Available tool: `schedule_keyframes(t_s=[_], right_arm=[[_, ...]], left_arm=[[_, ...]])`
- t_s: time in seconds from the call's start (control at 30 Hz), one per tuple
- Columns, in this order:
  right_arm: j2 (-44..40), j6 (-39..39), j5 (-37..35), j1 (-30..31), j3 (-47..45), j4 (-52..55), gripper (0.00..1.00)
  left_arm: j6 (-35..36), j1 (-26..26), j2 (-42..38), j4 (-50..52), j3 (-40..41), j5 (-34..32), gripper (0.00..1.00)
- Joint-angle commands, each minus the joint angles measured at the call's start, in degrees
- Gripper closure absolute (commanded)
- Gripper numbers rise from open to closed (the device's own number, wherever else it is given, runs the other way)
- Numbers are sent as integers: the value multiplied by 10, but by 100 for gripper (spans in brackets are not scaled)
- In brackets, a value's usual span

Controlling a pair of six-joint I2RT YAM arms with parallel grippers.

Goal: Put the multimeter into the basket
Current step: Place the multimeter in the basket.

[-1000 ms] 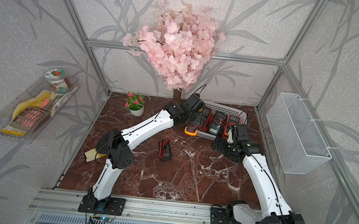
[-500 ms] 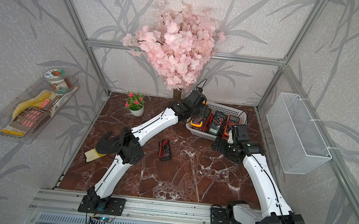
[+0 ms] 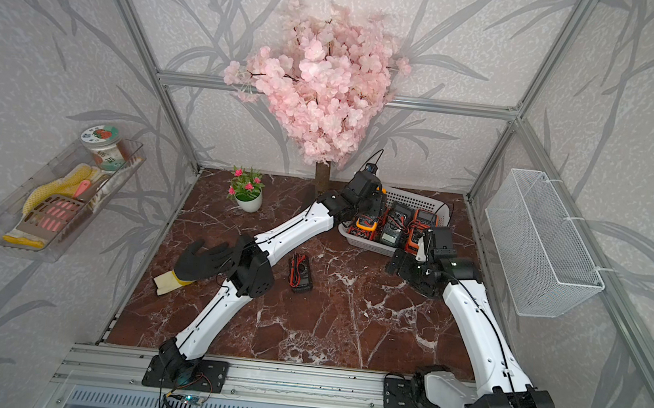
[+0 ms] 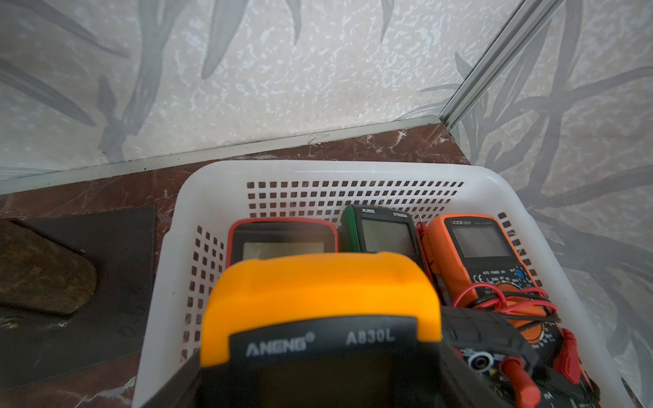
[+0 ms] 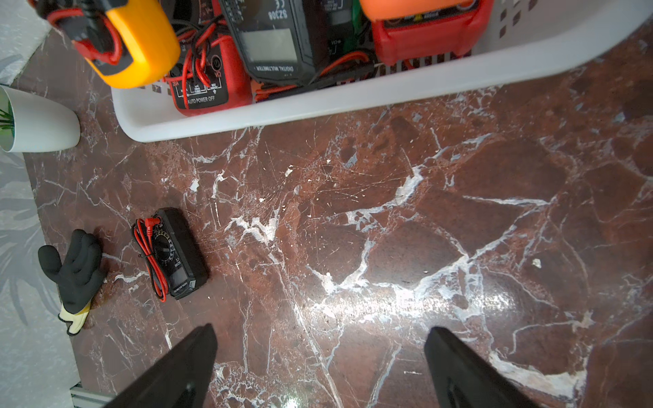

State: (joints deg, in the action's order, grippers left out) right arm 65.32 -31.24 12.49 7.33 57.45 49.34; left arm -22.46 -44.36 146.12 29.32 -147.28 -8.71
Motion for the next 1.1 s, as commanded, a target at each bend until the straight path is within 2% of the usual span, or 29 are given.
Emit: schedule_keyframes(t_s=[0.0, 0.13, 0.2, 0.33, 1.07], right_arm=[[-7, 6, -4, -5, 6, 8, 2], [-6, 7, -2, -8, 7, 7, 2], [-6, 8, 0, -10, 7, 7, 2], [-4, 8, 2, -13, 7, 5, 2], [4, 4, 14, -14, 15, -8, 2]], left_arm=[[11, 1, 11, -30, -26, -2, 30], [11, 1, 22, -31, -26, 0, 23], [12, 0, 27, -27, -26, -1, 13], [8, 1, 31, -23, -26, -1, 0], [-12, -1, -28, -3, -15, -12, 0]])
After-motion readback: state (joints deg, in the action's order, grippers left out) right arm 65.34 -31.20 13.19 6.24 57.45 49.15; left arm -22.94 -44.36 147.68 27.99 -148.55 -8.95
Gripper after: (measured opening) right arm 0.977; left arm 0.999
